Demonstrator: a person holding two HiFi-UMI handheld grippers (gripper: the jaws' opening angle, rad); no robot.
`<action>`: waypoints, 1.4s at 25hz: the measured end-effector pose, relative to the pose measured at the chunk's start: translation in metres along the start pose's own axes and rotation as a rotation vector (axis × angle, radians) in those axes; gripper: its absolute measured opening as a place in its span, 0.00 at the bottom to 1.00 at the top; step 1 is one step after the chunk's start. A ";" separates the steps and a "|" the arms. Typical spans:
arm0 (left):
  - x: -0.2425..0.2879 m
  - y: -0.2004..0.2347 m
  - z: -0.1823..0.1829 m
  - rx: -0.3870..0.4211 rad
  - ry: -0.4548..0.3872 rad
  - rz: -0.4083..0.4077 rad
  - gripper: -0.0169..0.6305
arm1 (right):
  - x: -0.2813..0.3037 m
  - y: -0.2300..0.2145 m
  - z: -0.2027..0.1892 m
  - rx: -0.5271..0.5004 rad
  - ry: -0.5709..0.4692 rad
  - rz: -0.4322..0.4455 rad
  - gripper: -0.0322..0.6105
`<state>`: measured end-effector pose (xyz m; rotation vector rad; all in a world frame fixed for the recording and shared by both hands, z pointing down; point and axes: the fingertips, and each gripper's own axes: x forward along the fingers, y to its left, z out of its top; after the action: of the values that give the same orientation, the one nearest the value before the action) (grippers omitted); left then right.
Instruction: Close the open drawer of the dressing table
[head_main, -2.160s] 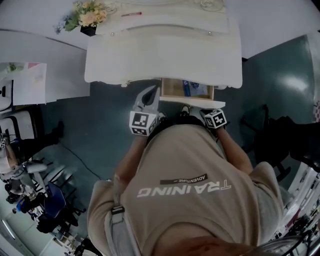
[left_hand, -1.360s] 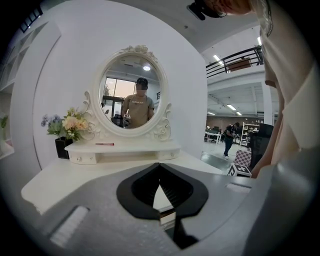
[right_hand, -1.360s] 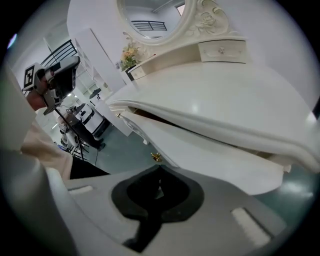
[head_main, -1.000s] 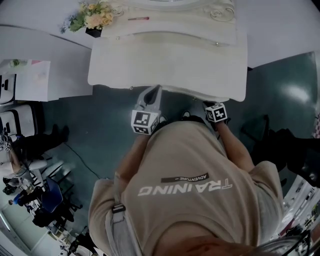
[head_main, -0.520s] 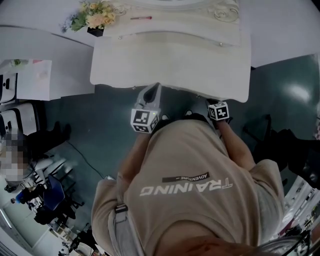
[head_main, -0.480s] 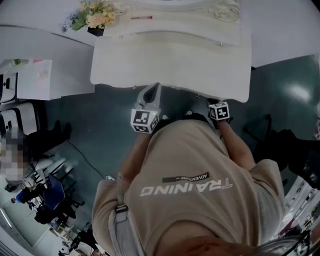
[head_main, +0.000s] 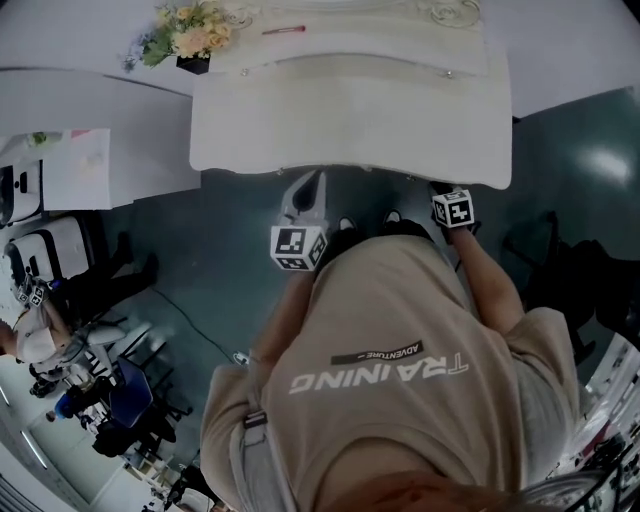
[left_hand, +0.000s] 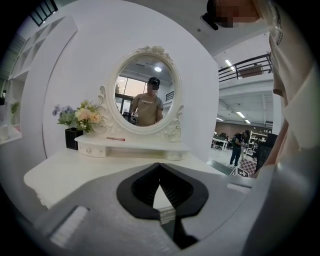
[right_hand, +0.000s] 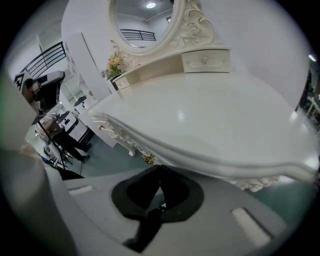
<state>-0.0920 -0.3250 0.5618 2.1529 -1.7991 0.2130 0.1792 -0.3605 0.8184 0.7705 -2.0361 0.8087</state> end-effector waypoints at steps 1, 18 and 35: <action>-0.004 0.001 -0.002 0.000 0.009 -0.013 0.03 | -0.004 0.005 0.000 0.009 -0.006 -0.011 0.05; 0.007 -0.019 0.140 0.234 -0.221 -0.254 0.03 | -0.202 0.151 0.236 -0.272 -0.661 -0.031 0.05; -0.073 -0.056 0.281 0.371 -0.479 -0.215 0.03 | -0.382 0.238 0.335 -0.456 -1.047 -0.067 0.05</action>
<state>-0.0779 -0.3448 0.2669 2.8352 -1.8569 -0.0311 0.0423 -0.3786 0.2745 1.1030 -2.9072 -0.2124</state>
